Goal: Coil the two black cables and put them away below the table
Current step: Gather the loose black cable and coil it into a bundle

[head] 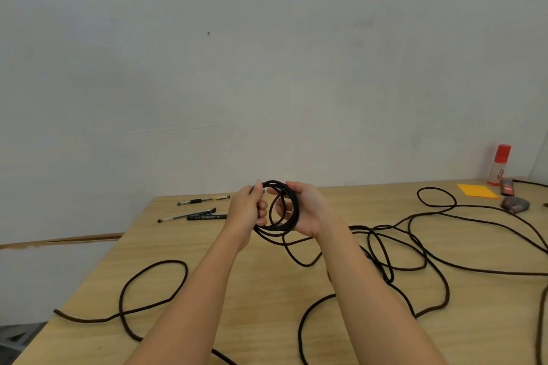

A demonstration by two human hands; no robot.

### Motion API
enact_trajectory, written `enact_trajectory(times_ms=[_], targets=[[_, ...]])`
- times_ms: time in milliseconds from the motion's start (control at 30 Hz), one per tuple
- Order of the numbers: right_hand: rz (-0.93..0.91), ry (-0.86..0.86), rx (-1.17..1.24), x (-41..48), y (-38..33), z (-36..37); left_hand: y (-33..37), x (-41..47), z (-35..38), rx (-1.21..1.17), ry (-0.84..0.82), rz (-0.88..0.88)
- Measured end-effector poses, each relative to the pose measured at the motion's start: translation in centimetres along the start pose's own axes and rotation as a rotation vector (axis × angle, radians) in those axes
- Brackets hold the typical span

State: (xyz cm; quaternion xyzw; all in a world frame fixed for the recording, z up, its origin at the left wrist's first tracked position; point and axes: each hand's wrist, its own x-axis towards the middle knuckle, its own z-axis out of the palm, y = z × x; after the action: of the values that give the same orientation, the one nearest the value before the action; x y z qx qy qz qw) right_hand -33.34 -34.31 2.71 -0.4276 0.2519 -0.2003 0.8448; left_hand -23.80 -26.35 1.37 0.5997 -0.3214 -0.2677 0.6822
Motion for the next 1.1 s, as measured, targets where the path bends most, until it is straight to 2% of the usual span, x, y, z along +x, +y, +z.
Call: enact_trajectory(times_ms=[67,100,300,400,500,567,633,700,833,900,1000,1100], targets=[[-0.006,0.076,-0.059,0.1,0.0,-0.2,-0.2,-0.1,0.4,0.163,0.029,0.02],[-0.008,0.091,-0.074,0.1,0.0,-0.1,-0.3,-0.2,0.5,0.171,0.04,0.017],[-0.1,0.136,-0.146,0.1,-0.2,0.4,-0.3,-0.1,1.4,0.029,0.138,-0.014],[-0.124,0.113,-0.198,-0.1,-0.5,0.4,0.1,-0.3,1.6,-0.076,0.146,-0.078],[-0.196,0.164,-0.319,-0.4,-0.5,0.8,0.7,-0.1,1.2,-0.343,0.127,-0.191],[-0.172,0.164,-0.292,-0.5,-0.7,1.0,0.8,0.0,0.7,-0.453,0.072,-0.246],[-0.102,0.161,-0.219,-0.6,-0.8,1.0,0.7,0.1,0.3,-0.413,0.02,-0.26],[-0.102,0.233,-0.201,-0.4,-0.6,1.4,0.8,-0.1,0.4,-0.303,-0.016,-0.253],[-0.323,0.496,-0.401,-0.1,0.2,2.3,1.6,-0.7,1.4,-0.124,-0.126,-0.224],[-0.406,0.528,-0.521,0.1,0.1,2.4,1.6,-0.9,1.8,-0.155,-0.064,-0.201],[-0.401,0.447,-0.612,-0.1,-0.4,2.4,1.6,-0.9,2.1,-0.169,0.086,-0.108],[-0.306,0.531,-0.814,-0.7,-1.1,2.0,1.3,-0.4,1.9,0.099,0.25,0.16]])
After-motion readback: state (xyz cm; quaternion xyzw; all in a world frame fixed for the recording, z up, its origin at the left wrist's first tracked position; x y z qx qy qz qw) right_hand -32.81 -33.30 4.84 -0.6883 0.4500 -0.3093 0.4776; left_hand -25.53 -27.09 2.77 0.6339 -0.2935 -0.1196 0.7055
